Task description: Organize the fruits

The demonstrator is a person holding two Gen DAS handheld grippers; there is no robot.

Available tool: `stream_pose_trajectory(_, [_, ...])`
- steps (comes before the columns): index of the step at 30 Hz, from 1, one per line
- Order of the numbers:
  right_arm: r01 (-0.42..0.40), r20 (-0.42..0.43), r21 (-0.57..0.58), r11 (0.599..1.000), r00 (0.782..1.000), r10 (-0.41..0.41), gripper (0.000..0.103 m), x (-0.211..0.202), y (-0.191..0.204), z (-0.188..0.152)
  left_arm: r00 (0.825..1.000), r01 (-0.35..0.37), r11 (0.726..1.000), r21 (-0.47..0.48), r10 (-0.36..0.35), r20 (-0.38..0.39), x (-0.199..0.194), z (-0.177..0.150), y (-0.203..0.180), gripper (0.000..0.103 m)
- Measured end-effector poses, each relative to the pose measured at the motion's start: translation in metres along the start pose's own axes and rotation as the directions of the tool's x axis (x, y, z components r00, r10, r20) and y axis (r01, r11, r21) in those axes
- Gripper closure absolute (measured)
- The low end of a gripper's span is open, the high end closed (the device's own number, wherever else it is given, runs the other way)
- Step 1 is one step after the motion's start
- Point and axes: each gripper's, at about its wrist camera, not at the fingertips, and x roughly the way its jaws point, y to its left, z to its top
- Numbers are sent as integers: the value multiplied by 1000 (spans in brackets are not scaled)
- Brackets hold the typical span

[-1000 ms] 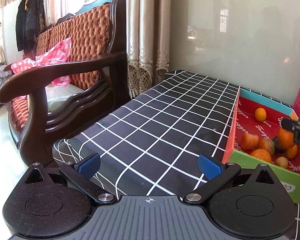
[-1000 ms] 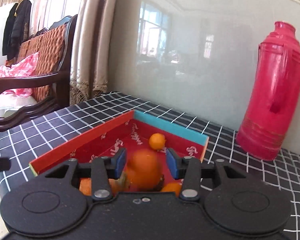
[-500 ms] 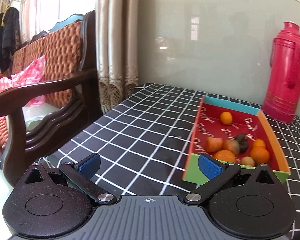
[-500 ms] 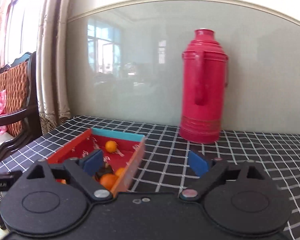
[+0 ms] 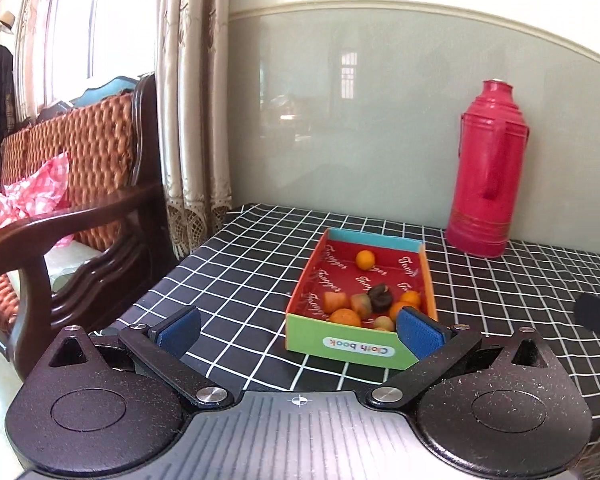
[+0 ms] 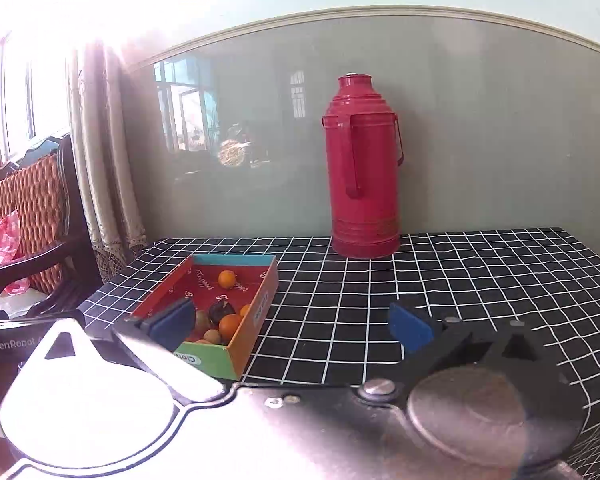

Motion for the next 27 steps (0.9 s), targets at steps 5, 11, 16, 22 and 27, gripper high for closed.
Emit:
stream_pose_trajectory(5, [13,-7,9,1000,1000,-13,6,-8,0,0,1000,16,1000,0,-16,16,-20,1,-6,0])
stream_pose_trajectory(11, [23,-5,42,999,1000,-23,6,-6,-7,1,999,14,1000,-2,-14,33,-24,2,-10,0])
stream_pose_trajectory(16, [27,-18,48,998,999,-26,6,-5,-9,-3,999,11,1000,10,-11,31,-24,0,-11,0])
stream_pose_trajectory(22, [24,-15,40,999,1000,-24,6,-6,-5,-4,1000,15,1000,10,-16,27,-22,-1,-13,0])
stream_pose_trajectory(27, [18,-16,36,999,1000,-18,6,-5,-4,-4,999,14,1000,3,-14,32,-22,-1,-12,0])
